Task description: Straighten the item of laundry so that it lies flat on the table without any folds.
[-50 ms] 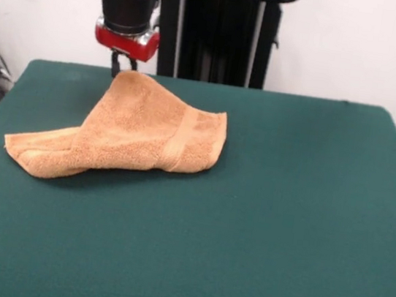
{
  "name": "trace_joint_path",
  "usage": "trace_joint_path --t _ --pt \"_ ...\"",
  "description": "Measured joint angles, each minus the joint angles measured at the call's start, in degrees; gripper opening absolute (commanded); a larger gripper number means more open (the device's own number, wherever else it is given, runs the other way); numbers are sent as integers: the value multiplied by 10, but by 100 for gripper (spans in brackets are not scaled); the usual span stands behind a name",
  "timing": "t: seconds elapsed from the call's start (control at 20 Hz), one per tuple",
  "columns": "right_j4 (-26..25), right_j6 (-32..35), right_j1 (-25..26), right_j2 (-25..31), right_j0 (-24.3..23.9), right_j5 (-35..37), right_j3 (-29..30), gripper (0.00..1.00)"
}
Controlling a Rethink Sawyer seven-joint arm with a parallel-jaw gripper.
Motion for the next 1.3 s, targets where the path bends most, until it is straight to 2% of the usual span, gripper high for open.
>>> trace_joint_path --t 0.7,0.9,1.05,1.3 --pt "0 0 -2 -5 -2 1 -7 0" --pt "1 0 -13 -15 9 22 -15 0" --pt "2 0 -29 -25 31 72 -32 0" --pt "3 0 -55 -37 69 200 -81 0"
